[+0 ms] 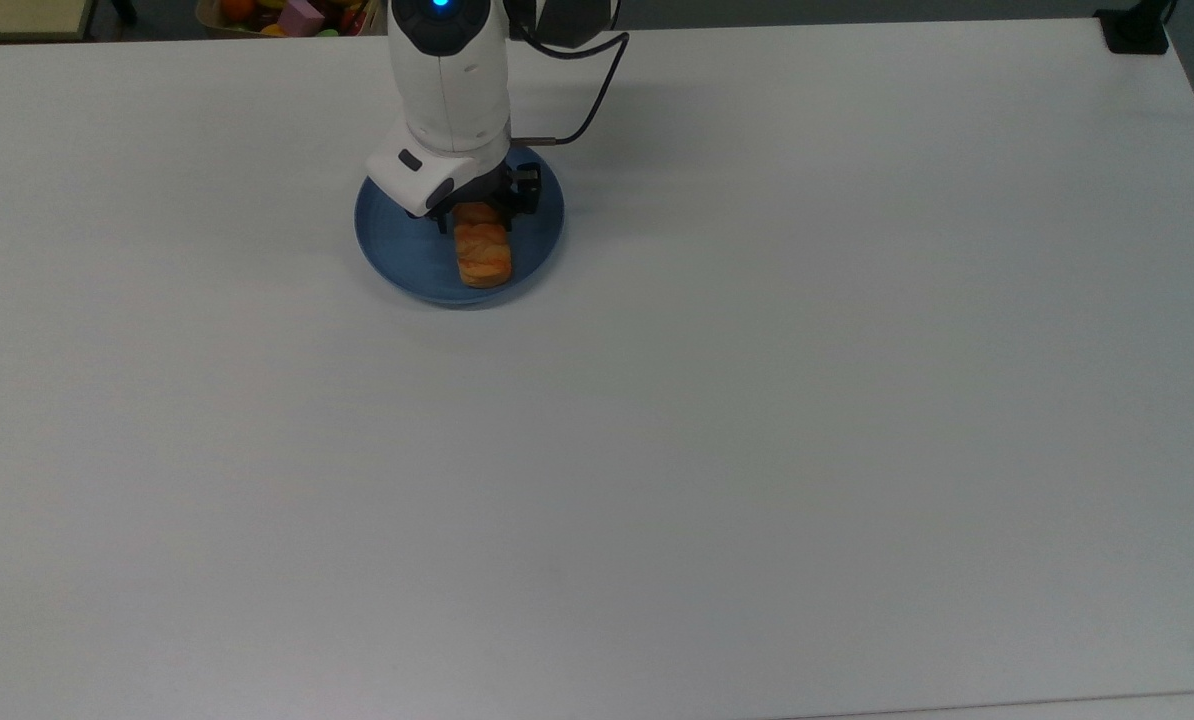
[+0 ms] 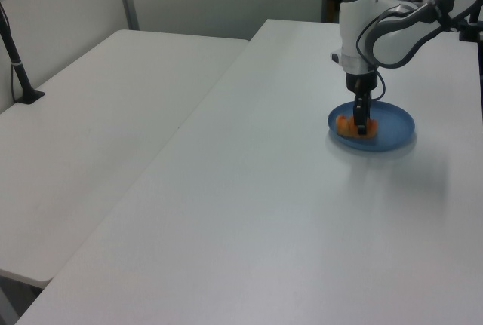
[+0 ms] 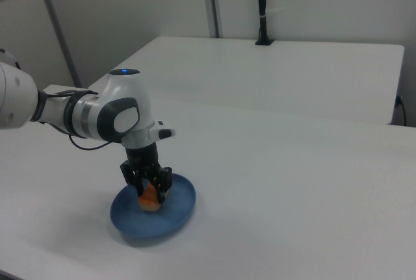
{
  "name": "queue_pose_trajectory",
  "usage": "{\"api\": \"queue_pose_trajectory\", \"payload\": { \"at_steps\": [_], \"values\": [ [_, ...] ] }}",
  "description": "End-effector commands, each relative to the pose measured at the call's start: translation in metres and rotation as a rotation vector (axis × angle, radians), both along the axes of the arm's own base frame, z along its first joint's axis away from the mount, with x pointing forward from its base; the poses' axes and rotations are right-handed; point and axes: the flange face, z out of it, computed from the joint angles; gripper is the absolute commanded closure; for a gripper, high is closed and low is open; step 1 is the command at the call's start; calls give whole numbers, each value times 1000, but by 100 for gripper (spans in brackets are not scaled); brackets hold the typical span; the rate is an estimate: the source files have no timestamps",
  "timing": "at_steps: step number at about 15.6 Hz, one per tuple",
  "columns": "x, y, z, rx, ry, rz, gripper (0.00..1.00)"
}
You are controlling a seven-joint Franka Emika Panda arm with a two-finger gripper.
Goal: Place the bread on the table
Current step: 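Lower the gripper around the bread roll and close it, then lift the bread roll off the plate and carry it away from the plate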
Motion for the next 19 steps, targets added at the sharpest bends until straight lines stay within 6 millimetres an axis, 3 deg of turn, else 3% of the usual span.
{"api": "queue_pose_trajectory", "payload": {
  "at_steps": [1,3,5,8,11,14,19],
  "values": [
    [-2,-3,8,1,-39,22,100],
    [-1,-3,19,5,-50,15,100],
    [-3,-3,43,13,-77,10,100],
    [-4,-13,96,22,-39,-11,100],
    [-7,-14,164,40,-19,-34,100],
    [-8,4,212,57,-11,-80,100],
    [-15,82,259,57,-56,-76,100]
  ]
}}
